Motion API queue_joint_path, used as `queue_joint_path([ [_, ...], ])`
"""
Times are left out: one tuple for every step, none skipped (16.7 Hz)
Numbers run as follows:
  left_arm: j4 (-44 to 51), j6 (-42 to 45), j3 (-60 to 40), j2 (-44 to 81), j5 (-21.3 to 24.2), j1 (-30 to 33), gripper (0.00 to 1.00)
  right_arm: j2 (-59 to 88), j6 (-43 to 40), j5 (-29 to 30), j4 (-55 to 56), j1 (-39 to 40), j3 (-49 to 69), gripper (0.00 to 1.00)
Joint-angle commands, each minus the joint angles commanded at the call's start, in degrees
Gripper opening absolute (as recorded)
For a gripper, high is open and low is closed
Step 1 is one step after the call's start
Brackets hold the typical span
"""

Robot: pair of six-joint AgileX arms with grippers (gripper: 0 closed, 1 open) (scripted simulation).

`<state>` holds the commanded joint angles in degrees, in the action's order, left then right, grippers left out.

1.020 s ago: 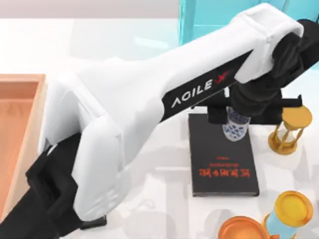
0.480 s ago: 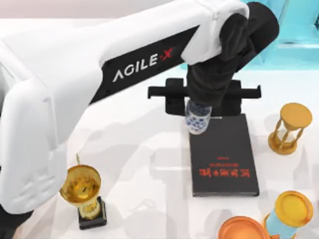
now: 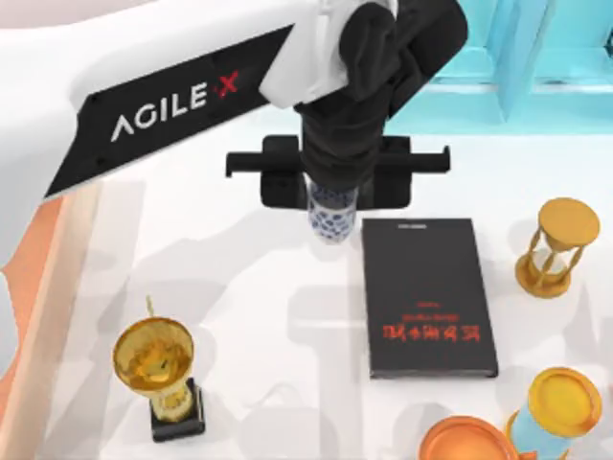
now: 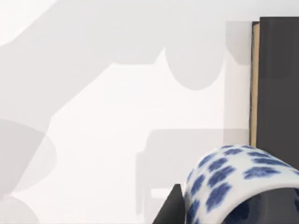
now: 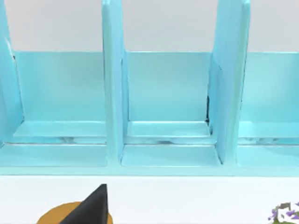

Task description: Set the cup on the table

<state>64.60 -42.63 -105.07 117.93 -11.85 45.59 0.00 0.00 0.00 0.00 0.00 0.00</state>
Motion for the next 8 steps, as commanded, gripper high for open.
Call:
queue_joint_path([
  [0.0,0.0,0.0,0.0,0.0,0.0,0.00,0.0,0.0,0.0,0.0,0.0,0.0,1.00],
  [0.0,0.0,0.0,0.0,0.0,0.0,0.00,0.0,0.0,0.0,0.0,0.0,0.0,1.00],
  [0.2,0.0,-0.1,0.3,-0.1,0.3,0.00,0.0,0.0,0.0,0.0,0.0,0.0,1.00],
  [0.0,0.0,0.0,0.3,-0.1,0.3,0.00,0.0,0.0,0.0,0.0,0.0,0.0,1.00],
  [-0.7,0.1,0.5,0.3,0.0,0.1,0.00,0.0,0.0,0.0,0.0,0.0,0.0,1.00],
  [-1.9,0.2,1.3,0.5,0.0,-0.1,0.00,0.0,0.0,0.0,0.0,0.0,0.0,1.00],
  [-3.5,0.4,2.4,0.8,0.0,-0.3,0.00,0.0,0.0,0.0,0.0,0.0,0.0,1.00],
  [-5.3,0.6,3.6,1.2,0.1,-0.5,0.00,0.0,0.0,0.0,0.0,0.0,0.0,1.00],
])
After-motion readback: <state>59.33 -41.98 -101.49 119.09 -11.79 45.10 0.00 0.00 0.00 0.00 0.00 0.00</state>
